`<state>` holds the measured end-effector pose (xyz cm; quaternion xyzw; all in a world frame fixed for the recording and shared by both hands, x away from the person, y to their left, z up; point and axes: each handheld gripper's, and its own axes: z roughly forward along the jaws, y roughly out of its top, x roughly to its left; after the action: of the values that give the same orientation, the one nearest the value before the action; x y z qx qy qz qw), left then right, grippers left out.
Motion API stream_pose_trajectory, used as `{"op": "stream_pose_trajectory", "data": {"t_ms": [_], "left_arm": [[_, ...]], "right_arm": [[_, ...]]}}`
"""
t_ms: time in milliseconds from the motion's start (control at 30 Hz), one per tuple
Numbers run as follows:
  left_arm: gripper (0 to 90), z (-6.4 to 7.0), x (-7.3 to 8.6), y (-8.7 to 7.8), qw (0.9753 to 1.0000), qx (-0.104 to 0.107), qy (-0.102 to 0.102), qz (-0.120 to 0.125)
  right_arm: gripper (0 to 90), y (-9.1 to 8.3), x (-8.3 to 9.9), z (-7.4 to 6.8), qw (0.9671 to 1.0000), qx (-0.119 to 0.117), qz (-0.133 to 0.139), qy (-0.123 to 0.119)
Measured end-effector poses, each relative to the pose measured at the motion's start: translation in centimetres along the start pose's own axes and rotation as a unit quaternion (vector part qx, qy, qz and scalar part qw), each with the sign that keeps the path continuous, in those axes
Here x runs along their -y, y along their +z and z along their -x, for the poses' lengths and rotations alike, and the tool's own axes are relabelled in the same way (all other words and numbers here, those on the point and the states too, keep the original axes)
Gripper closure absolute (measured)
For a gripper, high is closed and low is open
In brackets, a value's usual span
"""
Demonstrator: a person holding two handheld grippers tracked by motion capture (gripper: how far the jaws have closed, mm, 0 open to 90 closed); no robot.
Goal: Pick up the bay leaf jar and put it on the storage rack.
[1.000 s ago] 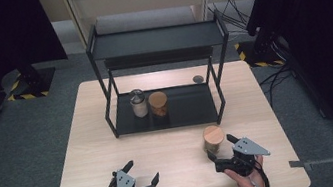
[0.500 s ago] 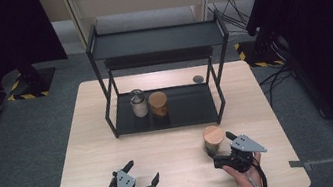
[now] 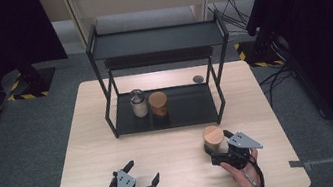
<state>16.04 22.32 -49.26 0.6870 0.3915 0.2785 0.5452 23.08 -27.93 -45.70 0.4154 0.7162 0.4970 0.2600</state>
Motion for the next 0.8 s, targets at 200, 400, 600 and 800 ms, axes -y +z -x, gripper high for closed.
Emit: {"op": "stream_pose_trajectory", "data": {"t_ms": [200, 400, 600, 800], "left_arm": [[2.8, 0.0, 0.0, 0.0, 1.0000, 0.000, 0.000, 0.000], [2.8, 0.0, 0.0, 0.0, 1.0000, 0.000, 0.000, 0.000], [2.8, 0.0, 0.0, 0.0, 1.0000, 0.000, 0.000, 0.000], [2.8, 0.0, 0.0, 0.0, 1.0000, 0.000, 0.000, 0.000]], "right_arm": [[9.8, 0.4, -0.1, 0.2, 1.0000, 0.002, -0.002, -0.001], [12.9, 0.9, -0.2, 0.4, 1.0000, 0.003, -0.007, -0.001], [15.8, 1.3, -0.2, 0.5, 0.9999, 0.000, -0.011, -0.003], [21.5, 1.6, -0.3, 0.7, 0.9999, -0.003, -0.013, -0.006]]}}
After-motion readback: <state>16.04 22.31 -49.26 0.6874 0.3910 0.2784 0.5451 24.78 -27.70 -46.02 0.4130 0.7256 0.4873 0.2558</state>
